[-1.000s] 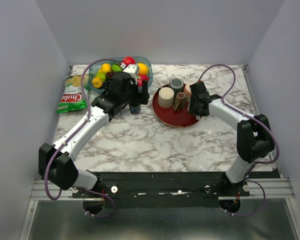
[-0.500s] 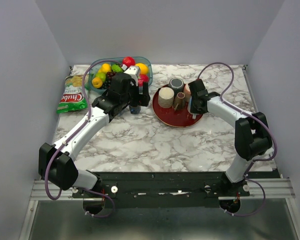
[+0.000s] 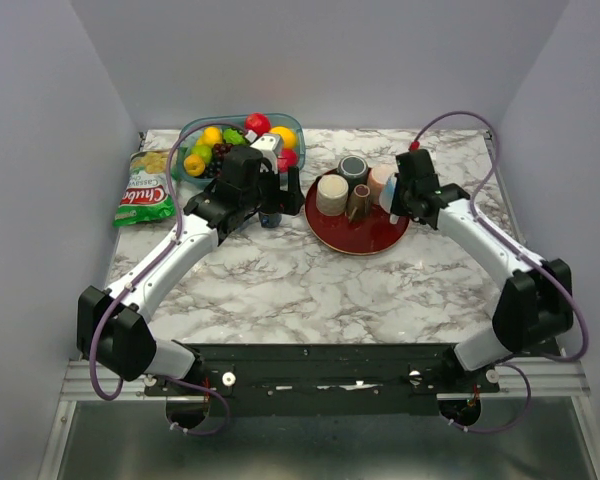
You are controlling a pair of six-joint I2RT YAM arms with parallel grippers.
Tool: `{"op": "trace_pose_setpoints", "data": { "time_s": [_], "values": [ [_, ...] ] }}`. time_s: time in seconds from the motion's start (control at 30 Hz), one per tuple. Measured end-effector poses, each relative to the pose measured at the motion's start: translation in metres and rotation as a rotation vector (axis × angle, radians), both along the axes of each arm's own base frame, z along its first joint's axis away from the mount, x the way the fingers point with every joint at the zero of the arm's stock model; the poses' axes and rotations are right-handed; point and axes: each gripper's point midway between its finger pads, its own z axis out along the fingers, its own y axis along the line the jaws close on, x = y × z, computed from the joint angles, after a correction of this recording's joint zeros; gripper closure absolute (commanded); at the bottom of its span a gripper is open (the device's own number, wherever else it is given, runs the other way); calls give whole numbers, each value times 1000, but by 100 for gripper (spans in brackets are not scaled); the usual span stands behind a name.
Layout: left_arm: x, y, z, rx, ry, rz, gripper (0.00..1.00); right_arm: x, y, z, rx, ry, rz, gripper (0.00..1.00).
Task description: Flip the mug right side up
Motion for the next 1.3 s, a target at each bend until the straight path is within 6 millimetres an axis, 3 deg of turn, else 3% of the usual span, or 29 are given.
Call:
{"op": "trace_pose_setpoints", "data": {
  "time_s": [0.13,0.23,0.47,0.6,0.77,0.97,1.07,1.1,1.3],
  "values": [
    [-3,-8,8,-32,-1,-40,1,-8,11,61,124,-135,37,99],
    [-4,-17,25,-86,-17,-75,1,-14,28,107,248,-229,98,99],
    [-10,-47,92,-352,-97,-222,1,-23,79,194,566,-428,295,99],
    [-18,-65,133,-540,-133,-338,1,-27,105,235,738,-510,393,99],
    [-27,-79,175,-732,-162,-441,1,-35,123,278,902,-594,484,99],
    [-31,-88,206,-913,-161,-519,1,-42,136,317,1030,-665,571,99],
    [-30,-89,212,-963,-148,-529,11,-44,141,325,1074,-670,605,99],
    [-30,-90,213,-981,-140,-532,20,-44,143,325,1083,-667,613,99],
    [-29,-91,221,-1054,-124,-555,47,-47,151,324,1121,-639,647,99]
  ]
}}
